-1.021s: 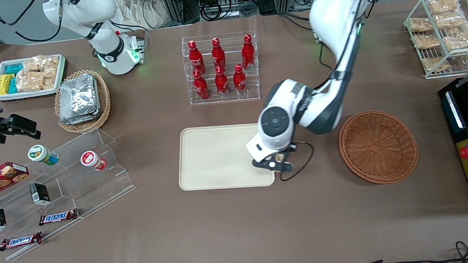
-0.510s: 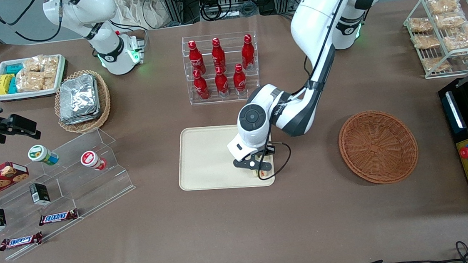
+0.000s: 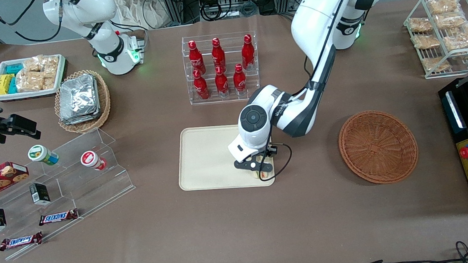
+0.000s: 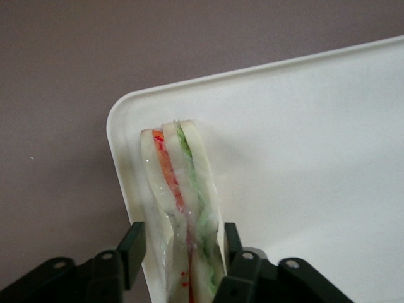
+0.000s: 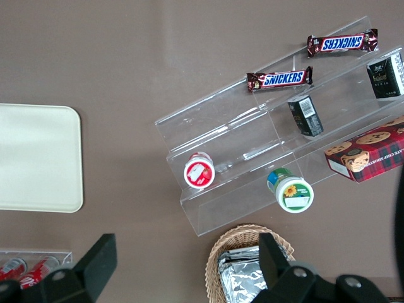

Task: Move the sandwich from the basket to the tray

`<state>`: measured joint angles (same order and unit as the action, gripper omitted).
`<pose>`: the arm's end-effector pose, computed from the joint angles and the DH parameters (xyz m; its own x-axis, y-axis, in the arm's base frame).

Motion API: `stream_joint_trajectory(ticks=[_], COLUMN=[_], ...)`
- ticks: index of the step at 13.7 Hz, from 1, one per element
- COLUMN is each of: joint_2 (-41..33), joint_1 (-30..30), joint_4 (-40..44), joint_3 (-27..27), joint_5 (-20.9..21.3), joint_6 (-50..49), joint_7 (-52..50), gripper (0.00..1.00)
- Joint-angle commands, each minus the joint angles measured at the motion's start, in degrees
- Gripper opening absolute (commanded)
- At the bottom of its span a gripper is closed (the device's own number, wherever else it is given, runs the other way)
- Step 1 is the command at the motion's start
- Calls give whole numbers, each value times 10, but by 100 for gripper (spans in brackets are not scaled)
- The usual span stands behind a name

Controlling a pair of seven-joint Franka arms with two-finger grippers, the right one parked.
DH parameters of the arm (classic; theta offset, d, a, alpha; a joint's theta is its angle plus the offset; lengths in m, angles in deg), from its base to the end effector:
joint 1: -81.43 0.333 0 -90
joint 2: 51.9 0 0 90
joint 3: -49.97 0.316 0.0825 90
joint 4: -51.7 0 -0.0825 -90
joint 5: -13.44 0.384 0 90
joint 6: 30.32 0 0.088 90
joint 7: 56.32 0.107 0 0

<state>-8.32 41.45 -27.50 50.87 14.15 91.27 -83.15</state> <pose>0.5662 -0.4621 0.2578 0.9749 -0.2226 -0.0090 -0.2228 -0.9745 -0.0284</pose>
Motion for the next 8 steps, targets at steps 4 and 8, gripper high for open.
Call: stream_joint_trajectory(ticks=[4, 8], joint_2=[-109, -270], joint_1=[12, 30], joint_4=[-64, -240], joint_3=[4, 5], joint_5=[-4, -5], joint_6=[-71, -68], joint_7=[0, 41], gripper=[100, 100])
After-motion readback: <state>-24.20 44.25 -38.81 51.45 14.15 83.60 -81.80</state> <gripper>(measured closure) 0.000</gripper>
